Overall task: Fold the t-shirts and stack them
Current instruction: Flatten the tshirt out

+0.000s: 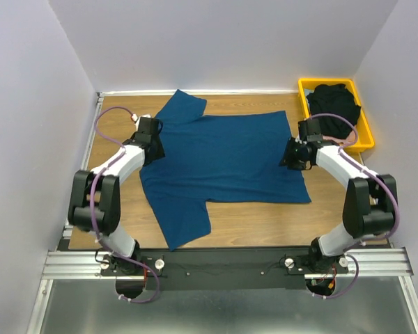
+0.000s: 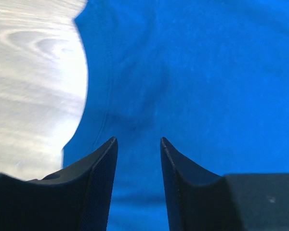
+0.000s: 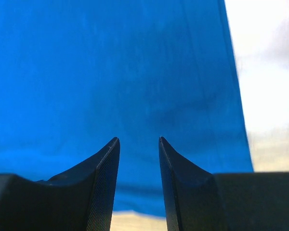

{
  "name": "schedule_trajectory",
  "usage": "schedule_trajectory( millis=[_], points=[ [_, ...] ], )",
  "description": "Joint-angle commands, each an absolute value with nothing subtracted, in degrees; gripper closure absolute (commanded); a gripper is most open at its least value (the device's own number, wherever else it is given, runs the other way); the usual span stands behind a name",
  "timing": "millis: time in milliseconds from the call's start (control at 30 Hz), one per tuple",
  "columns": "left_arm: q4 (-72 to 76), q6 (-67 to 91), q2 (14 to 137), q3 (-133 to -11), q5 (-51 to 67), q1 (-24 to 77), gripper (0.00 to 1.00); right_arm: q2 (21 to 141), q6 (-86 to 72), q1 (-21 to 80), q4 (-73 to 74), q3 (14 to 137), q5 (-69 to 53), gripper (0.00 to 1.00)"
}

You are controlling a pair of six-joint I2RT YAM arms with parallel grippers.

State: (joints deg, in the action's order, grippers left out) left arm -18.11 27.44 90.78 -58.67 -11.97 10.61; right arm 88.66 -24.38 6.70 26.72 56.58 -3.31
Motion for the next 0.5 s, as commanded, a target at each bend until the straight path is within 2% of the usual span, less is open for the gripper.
schedule_trajectory(
  millis=[0, 200, 467],
  points=[
    [-14.9, 24.8, 97.3, -61.3, -12.6, 10.5, 0.54, 94.7, -23.0, 6.9, 22.8, 60.9, -0.3, 0.55],
    [-14.4, 23.7, 105.3, -65.1, -13.7, 10.2, 0.58, 101.6, -21.5, 6.9, 21.4, 65.2, 2.1, 0.55],
    [-15.7, 24.5, 112.9, -71.7, -14.5, 9.1, 0.59, 109.7, -21.5, 6.9, 20.3, 69.4, 3.8, 0.55]
  ],
)
